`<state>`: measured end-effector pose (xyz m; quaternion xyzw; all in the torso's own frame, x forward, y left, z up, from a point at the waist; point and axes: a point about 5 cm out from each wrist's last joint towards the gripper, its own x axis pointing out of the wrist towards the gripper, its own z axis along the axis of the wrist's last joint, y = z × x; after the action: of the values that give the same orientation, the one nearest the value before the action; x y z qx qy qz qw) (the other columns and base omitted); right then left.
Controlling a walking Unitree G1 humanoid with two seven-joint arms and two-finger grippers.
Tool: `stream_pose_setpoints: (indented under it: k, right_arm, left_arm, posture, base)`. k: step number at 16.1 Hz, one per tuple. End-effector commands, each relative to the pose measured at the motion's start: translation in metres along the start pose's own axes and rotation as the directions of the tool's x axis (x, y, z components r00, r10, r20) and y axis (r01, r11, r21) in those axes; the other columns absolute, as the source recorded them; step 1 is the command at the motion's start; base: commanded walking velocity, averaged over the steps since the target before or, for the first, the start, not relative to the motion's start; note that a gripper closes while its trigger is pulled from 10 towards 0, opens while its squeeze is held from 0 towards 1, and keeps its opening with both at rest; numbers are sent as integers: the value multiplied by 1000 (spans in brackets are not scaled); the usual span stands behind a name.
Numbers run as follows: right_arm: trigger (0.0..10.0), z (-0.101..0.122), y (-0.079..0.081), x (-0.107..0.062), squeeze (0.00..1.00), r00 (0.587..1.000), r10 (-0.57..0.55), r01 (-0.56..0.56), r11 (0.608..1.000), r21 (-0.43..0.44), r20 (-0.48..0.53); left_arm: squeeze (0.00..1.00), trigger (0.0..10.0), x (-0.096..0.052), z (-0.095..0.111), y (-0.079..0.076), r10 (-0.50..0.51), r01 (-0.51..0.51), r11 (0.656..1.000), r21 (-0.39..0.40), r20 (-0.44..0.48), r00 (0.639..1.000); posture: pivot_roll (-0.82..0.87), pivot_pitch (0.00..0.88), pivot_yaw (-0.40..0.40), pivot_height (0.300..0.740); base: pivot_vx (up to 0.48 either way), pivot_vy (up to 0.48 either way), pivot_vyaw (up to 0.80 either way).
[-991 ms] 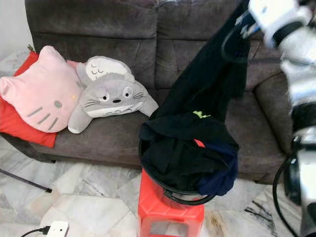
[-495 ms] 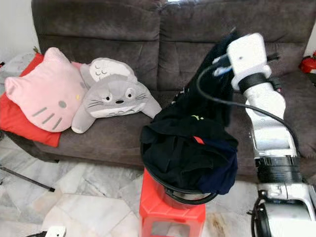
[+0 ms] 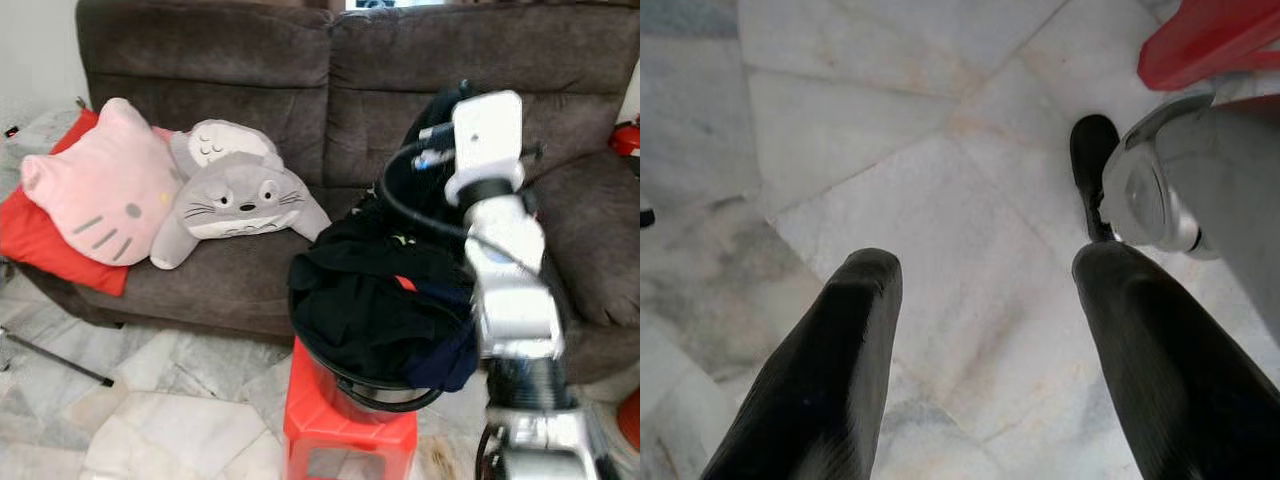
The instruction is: Hang hanger
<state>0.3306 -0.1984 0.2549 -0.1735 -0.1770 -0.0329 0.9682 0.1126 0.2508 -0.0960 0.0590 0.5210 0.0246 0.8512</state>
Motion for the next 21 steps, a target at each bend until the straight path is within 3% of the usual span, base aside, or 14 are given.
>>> stream_pose_setpoints:
  k: [1, 7, 9, 12, 21]
  right_arm:
    - [0, 2, 2, -4, 0, 1000, -10, 10, 1000, 10, 4]
    - [0, 1, 7, -22, 0, 997, -72, 73, 995, 68, -24]
    - [0, 1, 12, -24, 0, 998, -62, 64, 995, 71, -32]
    - [0, 4, 8, -21, 0, 997, -79, 81, 995, 66, -25]
    - [0, 5, 12, -21, 0, 997, -77, 80, 994, 81, -31]
  left_arm:
    - [0, 10000, -1, -5, 2, 9, -9, 1000, 3, -12, 1000]
    - [0, 10000, -3, -10, 4, 3, -3, 1000, 16, -28, 1000]
    - [0, 10000, -3, -10, 5, 5, -5, 1000, 10, -23, 1000]
    - [0, 10000, -4, -11, 8, 9, -9, 1000, 4, -24, 1000]
    - [0, 10000, -2, -18, -12, -7, 7, 1000, -5, -35, 999]
  posture:
    - [-108, 0, 24, 740]
    - [-111, 0, 33, 740]
    - [-106, 0, 30, 740]
    - [-106, 0, 28, 740]
    - [-109, 0, 27, 740]
  base:
    - [0, 0, 0]
    - [0, 0, 0]
    - [0, 0, 0]
    - [0, 0, 0]
    - [0, 0, 0]
